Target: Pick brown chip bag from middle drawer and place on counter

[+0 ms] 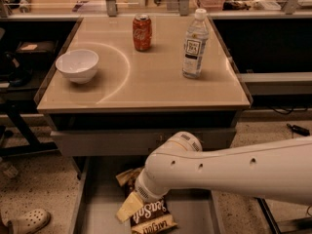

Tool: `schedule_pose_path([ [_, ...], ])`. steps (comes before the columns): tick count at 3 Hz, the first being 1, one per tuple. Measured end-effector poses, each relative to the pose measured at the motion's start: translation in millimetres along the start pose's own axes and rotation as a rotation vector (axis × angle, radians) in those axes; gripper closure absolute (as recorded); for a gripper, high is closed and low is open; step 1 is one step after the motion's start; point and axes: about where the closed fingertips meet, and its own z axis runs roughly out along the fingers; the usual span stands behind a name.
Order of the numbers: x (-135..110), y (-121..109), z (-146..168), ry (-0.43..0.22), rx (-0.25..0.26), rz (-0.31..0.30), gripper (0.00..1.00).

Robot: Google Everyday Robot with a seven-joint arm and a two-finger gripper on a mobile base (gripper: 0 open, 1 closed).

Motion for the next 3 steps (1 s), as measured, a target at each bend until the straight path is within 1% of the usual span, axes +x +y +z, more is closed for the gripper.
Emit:
schedule_pose_path([
  [1,-12.1,-6.7,48.6,0.014,0.002,0.034,0.0],
  [2,-15.0,-5.0,51.8,0.016,0.005,0.091,0.0],
  [3,-14.9,-5.0,51.6,0.016,0.005,0.092,0.0],
])
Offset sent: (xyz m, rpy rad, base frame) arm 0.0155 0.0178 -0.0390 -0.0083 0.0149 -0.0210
